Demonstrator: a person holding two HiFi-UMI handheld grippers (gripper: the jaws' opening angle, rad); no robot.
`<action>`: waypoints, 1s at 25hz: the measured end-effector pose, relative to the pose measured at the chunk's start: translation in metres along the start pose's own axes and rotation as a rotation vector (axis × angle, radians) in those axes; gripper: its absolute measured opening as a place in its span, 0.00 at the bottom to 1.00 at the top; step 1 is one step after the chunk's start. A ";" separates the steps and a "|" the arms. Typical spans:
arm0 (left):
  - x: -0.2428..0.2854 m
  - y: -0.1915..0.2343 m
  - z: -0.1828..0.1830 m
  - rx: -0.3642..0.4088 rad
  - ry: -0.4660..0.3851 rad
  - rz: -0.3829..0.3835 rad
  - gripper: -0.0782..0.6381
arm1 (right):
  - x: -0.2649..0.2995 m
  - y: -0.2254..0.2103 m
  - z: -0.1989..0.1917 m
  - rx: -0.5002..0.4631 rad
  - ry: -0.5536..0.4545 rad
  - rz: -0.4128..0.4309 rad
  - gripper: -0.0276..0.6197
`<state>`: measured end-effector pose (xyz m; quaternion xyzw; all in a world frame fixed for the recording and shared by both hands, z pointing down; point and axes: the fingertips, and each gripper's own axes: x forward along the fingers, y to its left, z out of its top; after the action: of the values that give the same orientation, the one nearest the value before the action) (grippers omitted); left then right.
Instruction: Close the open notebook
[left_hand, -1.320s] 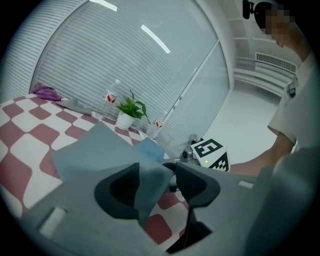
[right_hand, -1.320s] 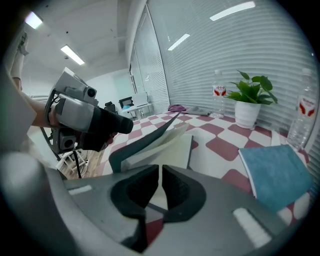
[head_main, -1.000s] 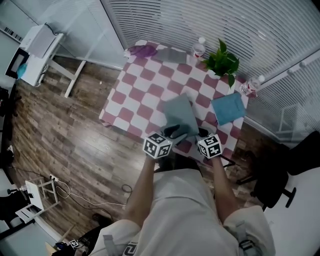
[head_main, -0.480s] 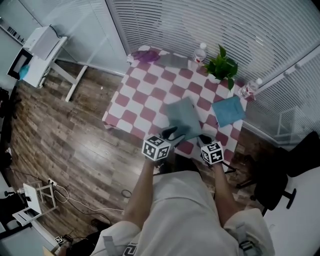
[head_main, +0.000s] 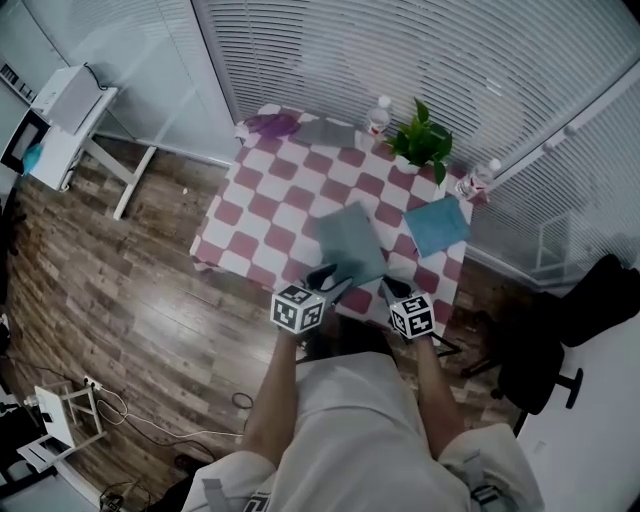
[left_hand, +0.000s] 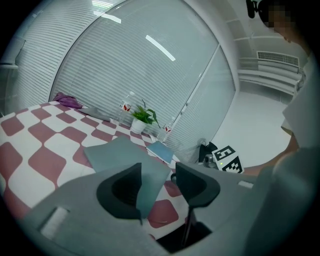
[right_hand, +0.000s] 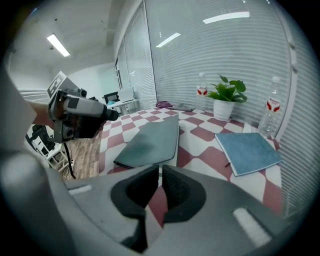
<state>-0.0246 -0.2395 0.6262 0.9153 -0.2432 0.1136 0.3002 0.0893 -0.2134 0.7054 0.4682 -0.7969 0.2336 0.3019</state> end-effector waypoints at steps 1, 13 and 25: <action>0.001 -0.001 -0.001 0.019 0.012 0.007 0.40 | -0.002 -0.001 0.004 -0.005 -0.010 -0.005 0.08; 0.009 0.001 0.018 0.027 -0.059 0.182 0.40 | -0.009 -0.025 0.045 -0.051 -0.065 0.043 0.08; 0.002 -0.031 0.026 -0.073 -0.228 0.475 0.32 | -0.041 -0.050 0.086 0.305 -0.173 0.049 0.08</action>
<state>-0.0053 -0.2345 0.5911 0.8280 -0.4875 0.0684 0.2684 0.1268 -0.2681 0.6204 0.5074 -0.7864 0.3179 0.1516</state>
